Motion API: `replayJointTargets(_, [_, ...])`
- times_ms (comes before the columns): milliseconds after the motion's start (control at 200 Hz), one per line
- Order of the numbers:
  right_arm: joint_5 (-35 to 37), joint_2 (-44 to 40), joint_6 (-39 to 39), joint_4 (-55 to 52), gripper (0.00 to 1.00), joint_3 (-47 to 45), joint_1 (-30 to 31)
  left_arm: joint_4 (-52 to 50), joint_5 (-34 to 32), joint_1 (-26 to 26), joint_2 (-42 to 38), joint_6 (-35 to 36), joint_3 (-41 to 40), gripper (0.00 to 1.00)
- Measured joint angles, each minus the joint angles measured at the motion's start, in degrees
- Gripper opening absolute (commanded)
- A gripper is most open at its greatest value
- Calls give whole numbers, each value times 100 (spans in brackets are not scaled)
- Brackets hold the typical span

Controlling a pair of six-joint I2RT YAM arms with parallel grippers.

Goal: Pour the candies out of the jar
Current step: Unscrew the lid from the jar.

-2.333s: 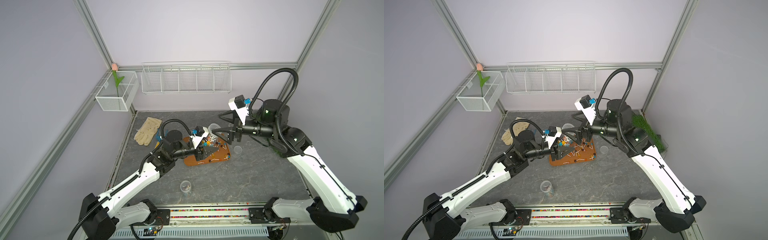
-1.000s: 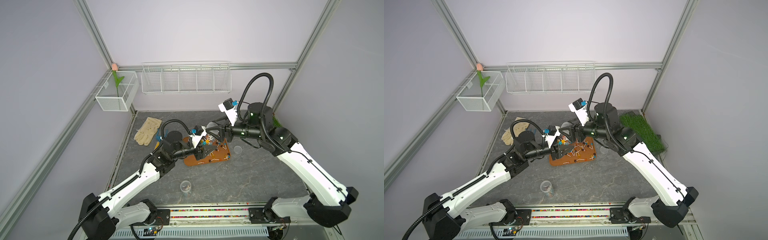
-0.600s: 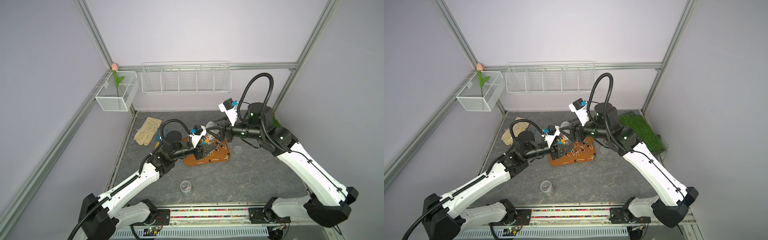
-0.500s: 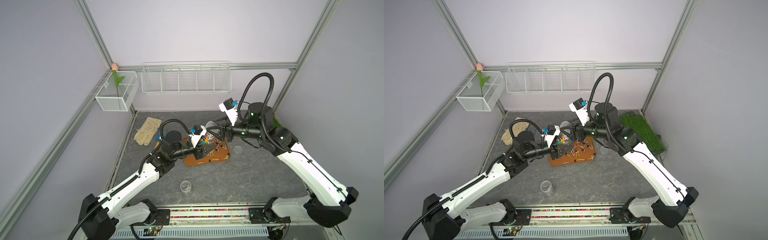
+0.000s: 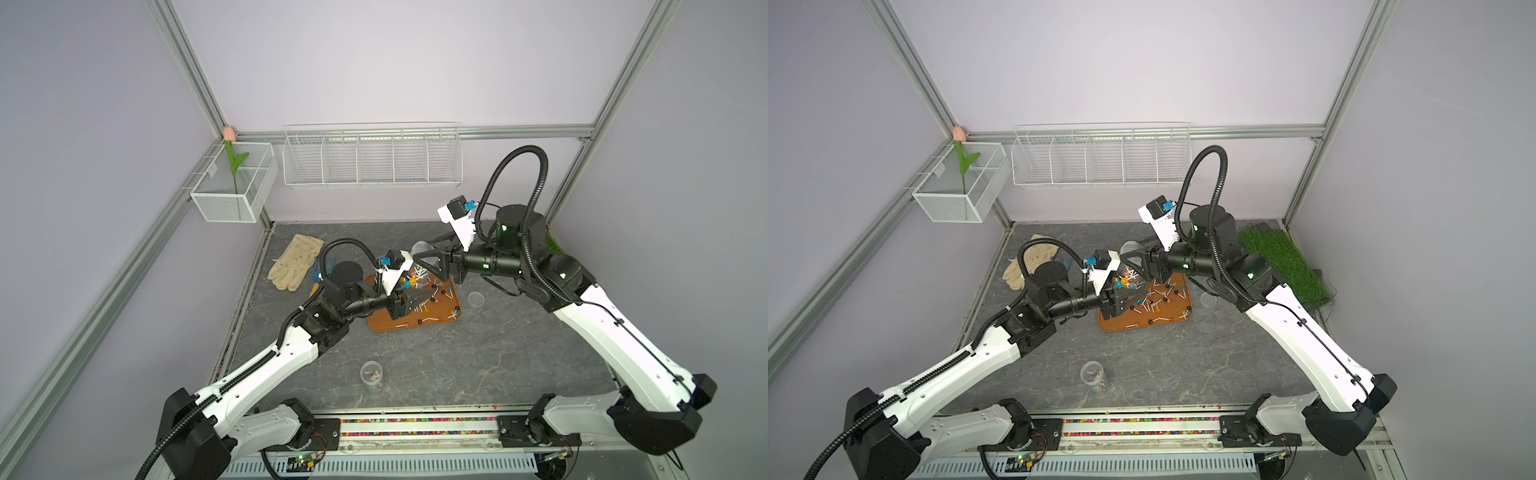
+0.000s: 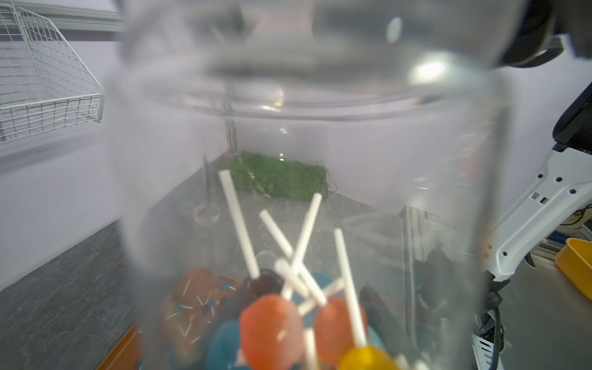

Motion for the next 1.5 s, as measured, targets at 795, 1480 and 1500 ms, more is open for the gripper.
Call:
replayJointTargets(795, [-149, 164, -415, -66, 57, 170, -494, 94, 26, -28, -35, -81, -382, 39])
replayJointTargets(1480, [374, -422, -315, 98, 58, -1285, -946, -105, -20, -28, -210, 55, -380, 39])
replayJointTargets(1500, [448, -468, -284, 96, 58, -1412, -960, -120, -22, -28, -210, 59, -380, 39])
